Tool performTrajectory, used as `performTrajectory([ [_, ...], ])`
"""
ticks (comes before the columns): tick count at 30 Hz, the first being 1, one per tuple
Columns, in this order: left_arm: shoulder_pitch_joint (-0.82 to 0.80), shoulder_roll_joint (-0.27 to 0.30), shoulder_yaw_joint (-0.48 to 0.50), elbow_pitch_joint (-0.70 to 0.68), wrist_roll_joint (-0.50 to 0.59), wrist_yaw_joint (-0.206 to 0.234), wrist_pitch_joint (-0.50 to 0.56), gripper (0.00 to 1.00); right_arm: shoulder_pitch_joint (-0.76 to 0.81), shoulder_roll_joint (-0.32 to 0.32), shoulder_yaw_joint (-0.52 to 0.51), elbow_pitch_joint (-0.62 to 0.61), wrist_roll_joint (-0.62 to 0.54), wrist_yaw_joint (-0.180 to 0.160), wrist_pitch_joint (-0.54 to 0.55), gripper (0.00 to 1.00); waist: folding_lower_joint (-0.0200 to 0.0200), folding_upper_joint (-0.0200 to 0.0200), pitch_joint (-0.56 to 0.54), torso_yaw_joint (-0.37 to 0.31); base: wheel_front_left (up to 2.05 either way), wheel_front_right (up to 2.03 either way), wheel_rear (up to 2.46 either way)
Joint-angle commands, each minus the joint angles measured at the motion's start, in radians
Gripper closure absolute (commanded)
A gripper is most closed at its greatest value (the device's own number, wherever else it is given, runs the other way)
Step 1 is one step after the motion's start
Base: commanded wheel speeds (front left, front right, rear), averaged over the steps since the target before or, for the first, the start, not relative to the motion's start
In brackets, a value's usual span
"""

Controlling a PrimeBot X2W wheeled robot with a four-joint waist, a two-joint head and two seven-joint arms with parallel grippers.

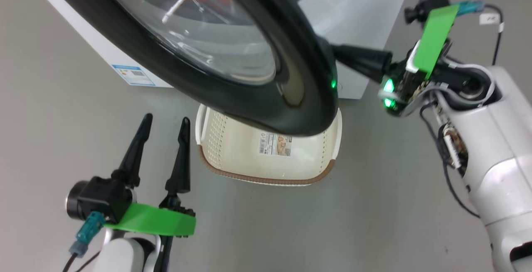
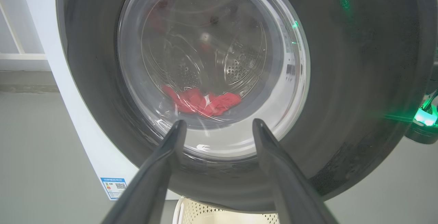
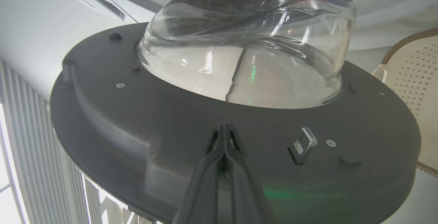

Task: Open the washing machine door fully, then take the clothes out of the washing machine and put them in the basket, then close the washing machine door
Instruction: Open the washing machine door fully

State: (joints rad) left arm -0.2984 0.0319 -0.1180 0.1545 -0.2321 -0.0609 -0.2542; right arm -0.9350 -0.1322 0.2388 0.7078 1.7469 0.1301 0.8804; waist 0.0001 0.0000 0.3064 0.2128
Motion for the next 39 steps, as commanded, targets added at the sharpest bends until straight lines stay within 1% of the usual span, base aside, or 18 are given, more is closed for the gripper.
performTrajectory([
  [1,0.019,0.018,0.037,-0.017,-0.010,0.008,-0.008,0.00,0.026,0.030,0.015,-0.029,-0.015,0.001,0.017,1.00,0.0000,0.0000,-0.013,0.010,0.00,0.00,0.00],
  [12,0.050,0.018,0.052,-0.009,-0.018,0.015,-0.008,0.00,0.098,0.058,0.024,-0.055,-0.042,0.001,0.015,1.00,0.0000,0.0000,-0.061,0.046,0.00,0.00,0.00],
  [22,0.086,0.018,0.070,-0.002,-0.015,0.017,-0.008,0.00,0.159,0.077,0.044,-0.068,-0.025,0.001,0.036,1.00,0.0000,0.0000,-0.123,0.085,0.00,0.00,0.00],
  [27,0.108,0.018,0.075,0.008,-0.015,0.015,-0.008,0.00,0.187,0.081,0.074,-0.072,-0.008,0.001,0.043,1.00,0.0000,0.0000,-0.170,0.107,0.00,0.00,0.00],
  [32,0.127,0.018,0.077,0.015,-0.014,0.014,-0.008,0.00,0.217,0.082,0.131,-0.082,0.041,0.001,0.035,1.00,0.0000,0.0000,-0.211,0.137,0.00,0.00,0.00],
  [37,0.147,0.018,0.079,0.019,-0.023,0.014,-0.008,0.00,0.232,0.082,0.190,-0.096,0.095,0.001,-0.016,1.00,0.0000,0.0000,-0.237,0.179,0.00,0.00,0.00],
  [39,0.149,0.018,0.078,0.020,-0.024,0.014,-0.008,0.00,0.233,0.082,0.199,-0.099,0.101,0.001,-0.026,1.00,0.0000,0.0000,-0.240,0.186,0.00,0.00,0.00],
])
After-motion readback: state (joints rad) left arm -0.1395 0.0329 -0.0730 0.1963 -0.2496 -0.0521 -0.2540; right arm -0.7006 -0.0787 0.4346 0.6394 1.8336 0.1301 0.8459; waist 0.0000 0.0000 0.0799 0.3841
